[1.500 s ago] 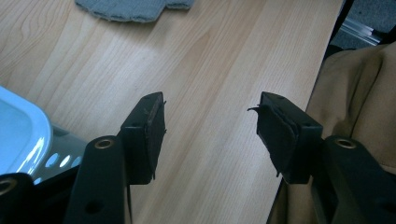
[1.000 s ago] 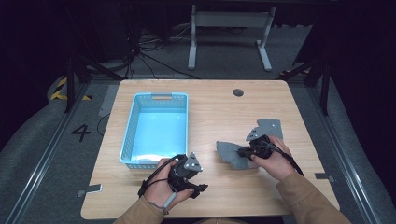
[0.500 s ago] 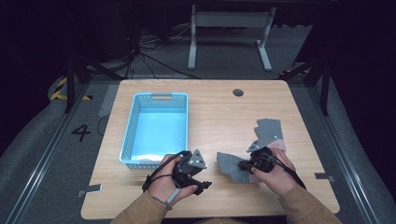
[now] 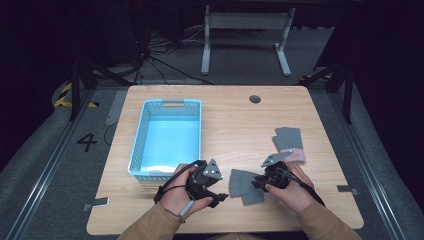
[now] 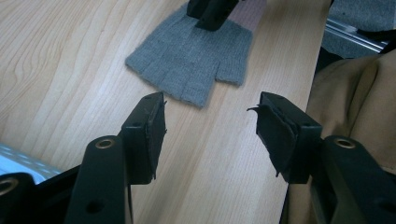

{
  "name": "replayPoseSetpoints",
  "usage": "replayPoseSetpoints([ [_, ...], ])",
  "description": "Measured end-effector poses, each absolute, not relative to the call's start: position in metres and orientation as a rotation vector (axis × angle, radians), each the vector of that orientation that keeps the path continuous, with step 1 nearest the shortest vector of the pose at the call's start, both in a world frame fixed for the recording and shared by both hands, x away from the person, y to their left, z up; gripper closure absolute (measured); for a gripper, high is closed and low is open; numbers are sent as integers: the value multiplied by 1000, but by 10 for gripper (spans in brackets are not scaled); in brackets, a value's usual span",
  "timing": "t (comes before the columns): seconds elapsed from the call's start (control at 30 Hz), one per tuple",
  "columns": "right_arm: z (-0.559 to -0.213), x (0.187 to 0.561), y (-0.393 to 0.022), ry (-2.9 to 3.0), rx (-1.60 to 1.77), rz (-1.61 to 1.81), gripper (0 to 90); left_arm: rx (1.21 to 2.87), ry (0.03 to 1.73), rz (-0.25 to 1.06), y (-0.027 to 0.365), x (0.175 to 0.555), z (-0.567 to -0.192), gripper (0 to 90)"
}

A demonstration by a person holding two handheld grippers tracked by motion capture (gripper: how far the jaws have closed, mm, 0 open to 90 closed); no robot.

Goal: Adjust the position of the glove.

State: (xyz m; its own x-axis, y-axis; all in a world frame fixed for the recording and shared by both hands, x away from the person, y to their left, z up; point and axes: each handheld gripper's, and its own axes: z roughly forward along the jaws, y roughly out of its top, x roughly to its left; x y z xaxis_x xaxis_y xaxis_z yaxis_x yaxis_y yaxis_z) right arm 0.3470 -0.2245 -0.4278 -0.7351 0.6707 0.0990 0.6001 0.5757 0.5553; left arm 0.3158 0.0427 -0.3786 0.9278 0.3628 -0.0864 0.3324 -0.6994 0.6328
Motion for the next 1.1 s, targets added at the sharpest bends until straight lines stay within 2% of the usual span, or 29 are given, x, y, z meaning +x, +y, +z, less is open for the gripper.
replayPoseSetpoints([
  [0.17,-417,348,-229,2666,1071,941,736,2398,496,59,44,316,-378,435],
  [0.43,-402,351,-244,2607,1053,984,888,2399,497,62,45,317,-378,435],
  [0.8,-394,371,-273,2415,1108,1032,898,2400,511,65,47,316,-379,434],
  [1.1,-415,399,-299,2349,1259,957,898,2402,523,66,48,316,-380,434],
])
